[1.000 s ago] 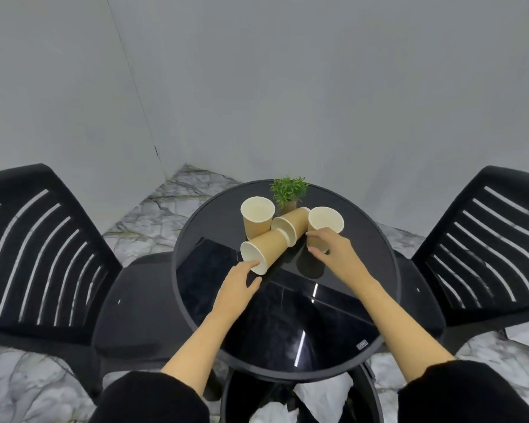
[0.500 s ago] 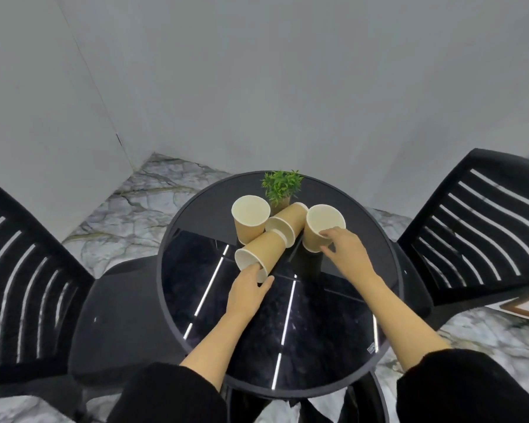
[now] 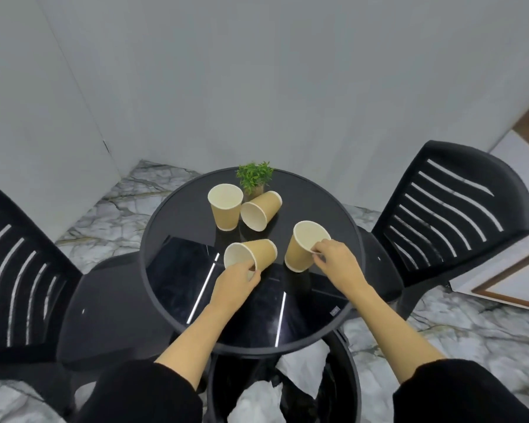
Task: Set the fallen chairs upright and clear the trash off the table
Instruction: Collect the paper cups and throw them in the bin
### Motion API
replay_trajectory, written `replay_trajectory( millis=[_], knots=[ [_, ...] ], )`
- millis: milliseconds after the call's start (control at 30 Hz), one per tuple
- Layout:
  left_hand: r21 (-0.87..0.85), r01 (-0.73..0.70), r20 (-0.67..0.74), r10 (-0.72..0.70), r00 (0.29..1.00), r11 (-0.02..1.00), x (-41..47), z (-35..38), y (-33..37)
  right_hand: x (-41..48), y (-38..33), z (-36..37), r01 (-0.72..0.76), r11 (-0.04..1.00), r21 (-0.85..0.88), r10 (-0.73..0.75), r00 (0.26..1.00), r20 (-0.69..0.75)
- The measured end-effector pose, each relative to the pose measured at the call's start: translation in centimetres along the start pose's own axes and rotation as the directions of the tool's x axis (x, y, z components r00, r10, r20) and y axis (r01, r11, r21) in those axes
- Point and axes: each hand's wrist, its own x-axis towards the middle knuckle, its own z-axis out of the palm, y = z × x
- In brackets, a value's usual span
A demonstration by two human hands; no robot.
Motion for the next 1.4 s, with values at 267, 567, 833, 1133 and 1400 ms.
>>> replay_trajectory(
  millis=[267,567,833,1133,1400],
  knots=[
    [0.229,-0.240,0.197,0.197,0.960,0.943,-7.5,3.5,7.5,-10.7,3.7,-2.7,0.020,1.000,0.006,-0.020,0.998,0.051],
    [0.399,-0.407,0.285,0.311,0.907,0.822,-14.7,7.0,13.4,-19.6,6.0,-3.9,0.079,0.995,-0.053,-0.072,0.990,0.121],
    [0.416,-0.322,0.304,0.204,0.930,0.850,-18.0,8.0,11.1,-22.0,5.5,-3.2,0.089,0.996,-0.017,-0.083,0.969,0.232],
    [0.262,-0.229,0.241,0.166,0.956,0.937,-17.9,6.2,9.1,-19.8,3.8,-2.4,0.136,0.988,0.070,-0.149,0.962,0.230],
    [0.231,-0.167,0.141,0.137,0.980,0.958,-13.6,2.7,6.5,-14.1,0.7,-2.0,0.178,0.975,0.134,-0.201,0.962,0.186]
  ],
)
